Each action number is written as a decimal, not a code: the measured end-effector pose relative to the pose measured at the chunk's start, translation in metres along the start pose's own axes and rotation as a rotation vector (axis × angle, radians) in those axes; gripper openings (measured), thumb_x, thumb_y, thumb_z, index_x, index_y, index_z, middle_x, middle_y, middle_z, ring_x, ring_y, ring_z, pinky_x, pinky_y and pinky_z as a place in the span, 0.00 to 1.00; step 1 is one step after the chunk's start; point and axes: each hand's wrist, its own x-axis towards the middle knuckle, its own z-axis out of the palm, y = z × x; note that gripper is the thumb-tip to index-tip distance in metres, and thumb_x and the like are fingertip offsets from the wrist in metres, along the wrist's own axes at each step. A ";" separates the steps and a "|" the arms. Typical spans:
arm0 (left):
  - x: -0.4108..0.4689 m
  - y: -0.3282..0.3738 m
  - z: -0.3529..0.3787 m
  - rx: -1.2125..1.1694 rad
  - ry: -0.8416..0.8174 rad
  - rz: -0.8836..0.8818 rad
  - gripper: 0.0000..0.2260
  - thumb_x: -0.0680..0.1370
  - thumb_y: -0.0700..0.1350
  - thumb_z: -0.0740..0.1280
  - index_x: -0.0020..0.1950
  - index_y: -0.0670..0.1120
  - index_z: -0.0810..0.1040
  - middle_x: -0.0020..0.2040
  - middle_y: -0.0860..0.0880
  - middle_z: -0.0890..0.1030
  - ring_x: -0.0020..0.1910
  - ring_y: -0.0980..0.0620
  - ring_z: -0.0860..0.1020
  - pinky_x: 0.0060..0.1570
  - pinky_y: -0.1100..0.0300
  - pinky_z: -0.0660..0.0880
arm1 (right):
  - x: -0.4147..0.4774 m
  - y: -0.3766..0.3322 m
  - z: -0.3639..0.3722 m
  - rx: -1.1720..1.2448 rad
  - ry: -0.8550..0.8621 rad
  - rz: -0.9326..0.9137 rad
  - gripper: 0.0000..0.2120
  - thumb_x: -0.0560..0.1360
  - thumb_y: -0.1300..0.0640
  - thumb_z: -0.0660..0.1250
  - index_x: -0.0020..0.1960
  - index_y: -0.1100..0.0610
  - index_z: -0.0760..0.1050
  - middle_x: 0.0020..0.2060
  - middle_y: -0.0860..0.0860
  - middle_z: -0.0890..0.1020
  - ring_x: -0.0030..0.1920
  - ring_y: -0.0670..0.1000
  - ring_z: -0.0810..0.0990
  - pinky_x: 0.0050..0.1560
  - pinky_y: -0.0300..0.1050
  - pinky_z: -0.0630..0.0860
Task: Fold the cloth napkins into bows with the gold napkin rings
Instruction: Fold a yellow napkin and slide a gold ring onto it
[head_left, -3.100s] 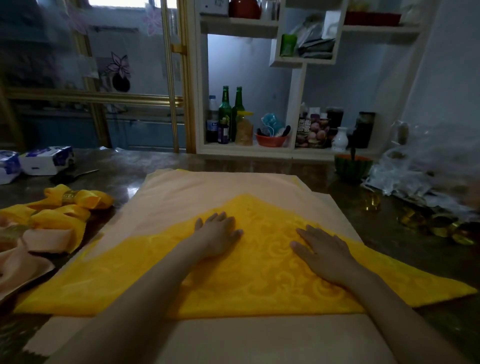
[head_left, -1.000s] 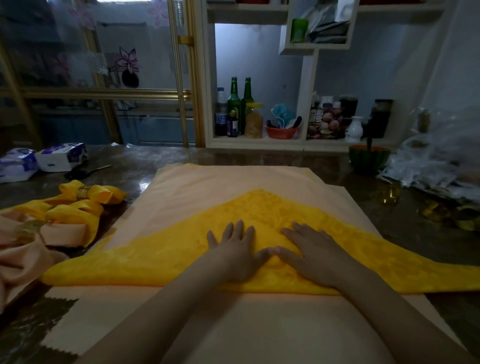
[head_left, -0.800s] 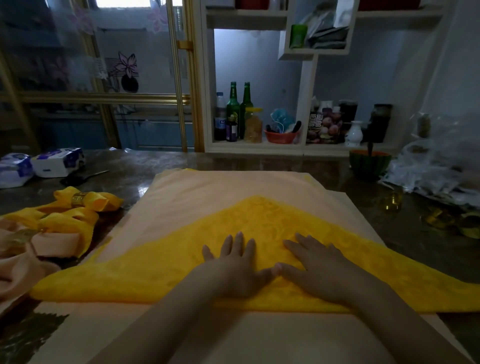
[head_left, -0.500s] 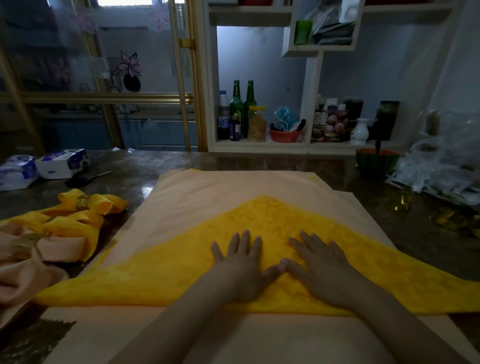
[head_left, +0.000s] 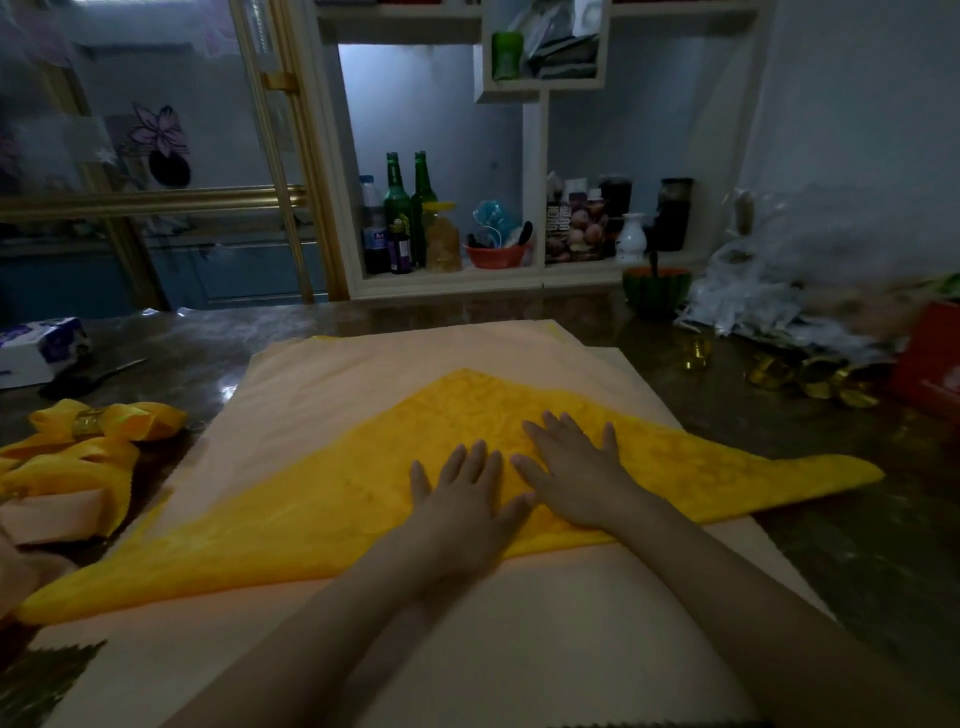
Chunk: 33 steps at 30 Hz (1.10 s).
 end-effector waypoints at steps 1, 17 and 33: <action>-0.001 0.001 -0.002 -0.001 -0.003 -0.004 0.31 0.79 0.63 0.46 0.77 0.49 0.43 0.78 0.51 0.40 0.76 0.52 0.39 0.71 0.39 0.37 | -0.002 0.005 -0.003 -0.010 -0.004 0.010 0.29 0.80 0.40 0.46 0.77 0.50 0.47 0.77 0.52 0.45 0.77 0.53 0.42 0.71 0.63 0.37; -0.008 0.006 -0.008 0.042 0.060 0.105 0.29 0.80 0.61 0.47 0.77 0.50 0.49 0.78 0.51 0.45 0.76 0.50 0.41 0.72 0.42 0.39 | -0.066 0.026 -0.009 0.097 0.091 -0.071 0.25 0.82 0.47 0.50 0.76 0.53 0.54 0.77 0.53 0.53 0.76 0.52 0.49 0.74 0.48 0.47; -0.002 -0.001 -0.002 0.051 0.001 0.092 0.30 0.79 0.63 0.45 0.77 0.52 0.42 0.77 0.52 0.40 0.76 0.50 0.40 0.72 0.43 0.38 | -0.084 0.138 -0.024 -0.022 -0.041 0.291 0.29 0.81 0.41 0.43 0.77 0.51 0.46 0.77 0.55 0.47 0.77 0.55 0.44 0.74 0.55 0.41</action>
